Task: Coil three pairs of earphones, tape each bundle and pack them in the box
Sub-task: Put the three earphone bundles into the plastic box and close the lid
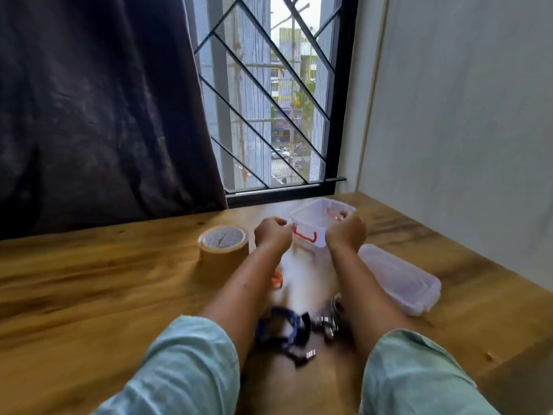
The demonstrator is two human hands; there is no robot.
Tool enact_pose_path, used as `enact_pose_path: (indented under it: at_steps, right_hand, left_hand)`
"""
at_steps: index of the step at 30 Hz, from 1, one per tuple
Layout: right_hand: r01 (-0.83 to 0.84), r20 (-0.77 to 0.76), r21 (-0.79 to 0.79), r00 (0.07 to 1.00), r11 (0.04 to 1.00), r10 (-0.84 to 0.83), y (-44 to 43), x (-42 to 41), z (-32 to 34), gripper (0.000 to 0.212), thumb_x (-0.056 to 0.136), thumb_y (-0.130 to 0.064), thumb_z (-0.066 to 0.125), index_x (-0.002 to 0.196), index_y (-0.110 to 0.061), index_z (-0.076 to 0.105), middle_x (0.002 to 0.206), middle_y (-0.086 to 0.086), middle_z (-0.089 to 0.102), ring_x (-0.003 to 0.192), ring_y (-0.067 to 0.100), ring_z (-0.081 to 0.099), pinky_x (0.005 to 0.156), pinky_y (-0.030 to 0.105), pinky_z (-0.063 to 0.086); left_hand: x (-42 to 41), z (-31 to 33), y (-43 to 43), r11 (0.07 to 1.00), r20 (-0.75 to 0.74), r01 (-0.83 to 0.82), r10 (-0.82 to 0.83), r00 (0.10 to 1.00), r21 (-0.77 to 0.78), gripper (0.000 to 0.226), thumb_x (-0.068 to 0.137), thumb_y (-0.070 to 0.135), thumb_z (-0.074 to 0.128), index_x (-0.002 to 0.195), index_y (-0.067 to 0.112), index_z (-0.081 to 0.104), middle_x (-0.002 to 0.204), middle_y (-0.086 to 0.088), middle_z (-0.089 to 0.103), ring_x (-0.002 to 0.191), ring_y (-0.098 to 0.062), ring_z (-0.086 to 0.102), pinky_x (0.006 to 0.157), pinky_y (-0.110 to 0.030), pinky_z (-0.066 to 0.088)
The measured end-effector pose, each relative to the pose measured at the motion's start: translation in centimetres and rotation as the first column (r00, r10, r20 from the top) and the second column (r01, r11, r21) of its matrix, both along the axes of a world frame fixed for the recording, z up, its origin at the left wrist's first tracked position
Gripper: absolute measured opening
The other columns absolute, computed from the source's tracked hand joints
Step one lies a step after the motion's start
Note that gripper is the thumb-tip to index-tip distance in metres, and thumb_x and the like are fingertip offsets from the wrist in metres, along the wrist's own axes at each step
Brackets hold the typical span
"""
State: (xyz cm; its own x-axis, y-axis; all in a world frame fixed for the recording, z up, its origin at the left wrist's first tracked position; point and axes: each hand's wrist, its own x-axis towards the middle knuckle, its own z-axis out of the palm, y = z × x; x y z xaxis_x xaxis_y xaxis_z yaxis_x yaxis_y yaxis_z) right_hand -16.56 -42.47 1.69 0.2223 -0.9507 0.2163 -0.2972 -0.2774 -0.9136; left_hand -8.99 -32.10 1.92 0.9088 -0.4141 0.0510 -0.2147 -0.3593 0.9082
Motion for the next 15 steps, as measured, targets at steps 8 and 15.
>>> enact_pose_path:
  at_steps: [8, 15]
  right_hand:
    - [-0.024, -0.071, 0.334, 0.996, 0.942, 0.05, -6.1, 3.2, 0.2, 0.043, 0.083, -0.025, 0.061, 0.126, -0.026, 0.054, 0.126, -0.001, 0.06, 0.113, 0.023, 0.058, 0.096, 0.033, 0.048]
    - [-0.071, 0.019, 0.356, 0.997, 0.932, 0.069, -3.1, 1.5, 3.4, 0.071, 0.07, -0.007, 0.053, 0.137, -0.024, 0.035, 0.127, 0.01, 0.056, 0.11, 0.031, 0.058, 0.09, 0.045, 0.053]
  left_hand:
    - [2.3, -0.7, -6.1, 0.992, -0.476, 0.066, -0.108, 0.873, -0.105, 0.054, 0.081, 0.039, 0.068, 0.122, 0.01, 0.047, 0.115, -0.018, 0.057, 0.073, -0.024, 0.066, 0.051, -0.028, 0.055]
    - [2.1, 3.1, -5.0, 0.997, -0.277, 0.074, -0.069, 0.958, 0.004, 0.035, 0.08, 0.021, 0.062, 0.112, 0.013, 0.051, 0.104, -0.015, 0.057, 0.087, -0.037, 0.065, 0.07, -0.045, 0.059]
